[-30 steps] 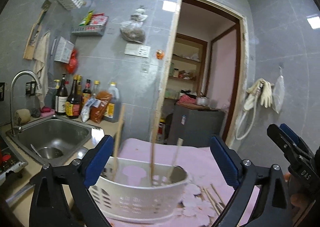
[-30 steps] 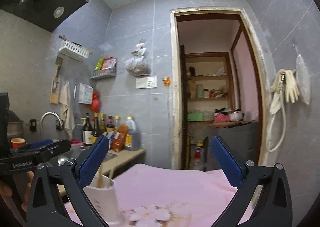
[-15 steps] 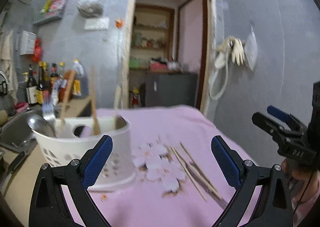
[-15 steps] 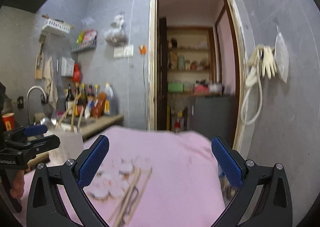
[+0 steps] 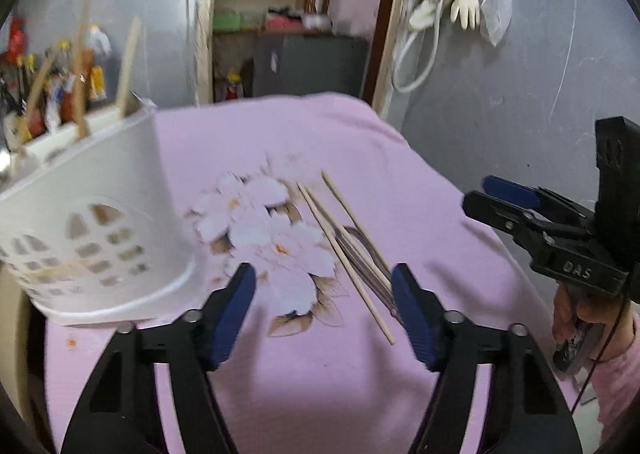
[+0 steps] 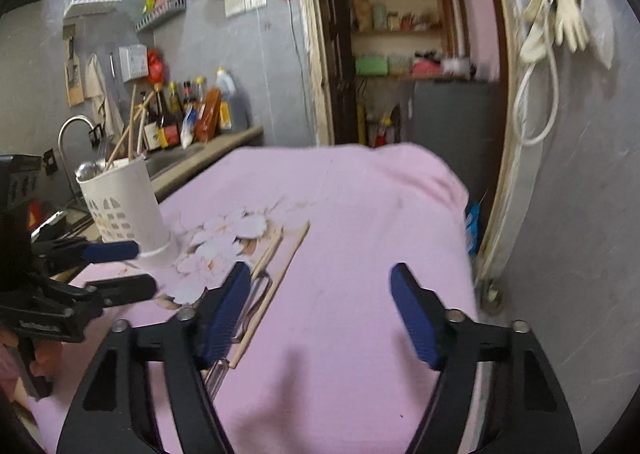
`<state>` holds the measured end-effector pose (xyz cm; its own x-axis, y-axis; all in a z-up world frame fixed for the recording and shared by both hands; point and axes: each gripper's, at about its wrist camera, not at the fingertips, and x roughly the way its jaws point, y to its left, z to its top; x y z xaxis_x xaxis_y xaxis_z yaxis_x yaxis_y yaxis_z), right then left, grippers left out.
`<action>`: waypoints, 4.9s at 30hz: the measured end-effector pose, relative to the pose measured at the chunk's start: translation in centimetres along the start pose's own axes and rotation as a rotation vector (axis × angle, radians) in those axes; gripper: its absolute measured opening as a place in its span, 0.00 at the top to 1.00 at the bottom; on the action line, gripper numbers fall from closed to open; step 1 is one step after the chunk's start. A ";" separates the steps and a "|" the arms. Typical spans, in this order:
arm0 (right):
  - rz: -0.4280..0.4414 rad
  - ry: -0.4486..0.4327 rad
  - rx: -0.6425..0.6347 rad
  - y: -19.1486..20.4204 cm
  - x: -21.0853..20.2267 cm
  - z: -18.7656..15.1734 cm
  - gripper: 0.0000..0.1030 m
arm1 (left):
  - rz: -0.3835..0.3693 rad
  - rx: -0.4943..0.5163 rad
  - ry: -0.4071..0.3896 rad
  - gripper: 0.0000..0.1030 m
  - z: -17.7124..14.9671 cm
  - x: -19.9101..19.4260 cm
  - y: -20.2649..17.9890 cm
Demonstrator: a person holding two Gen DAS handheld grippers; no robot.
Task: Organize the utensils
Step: 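Move both grippers back down to the wooden chopsticks on the cloth, then grasp a wooden chopstick with the left gripper while the right gripper grasps another, then lift both chopsticks and carry them over the white holder, then open both grippers to drop the chopsticks into the holder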
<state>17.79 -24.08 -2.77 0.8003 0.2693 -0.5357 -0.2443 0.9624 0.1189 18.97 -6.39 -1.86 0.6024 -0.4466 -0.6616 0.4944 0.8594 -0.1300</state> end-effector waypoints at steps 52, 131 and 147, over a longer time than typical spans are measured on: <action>0.145 0.474 0.079 -0.8 14.6 4.6 0.83 | -0.026 -0.162 0.260 0.97 2.8 6.5 2.8; 0.171 -0.774 0.081 19.0 7.1 9.3 0.97 | 0.409 -0.443 -0.966 0.98 2.0 -14.1 20.0; 0.158 -0.707 0.015 20.2 7.7 7.6 0.96 | 0.461 -0.416 -0.831 0.98 0.1 -12.1 18.6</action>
<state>23.17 -2.29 1.84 0.9201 0.3589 0.1566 -0.3826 0.9092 0.1641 20.92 14.99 3.81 0.9986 0.0519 -0.0139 -0.0535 0.9379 -0.3426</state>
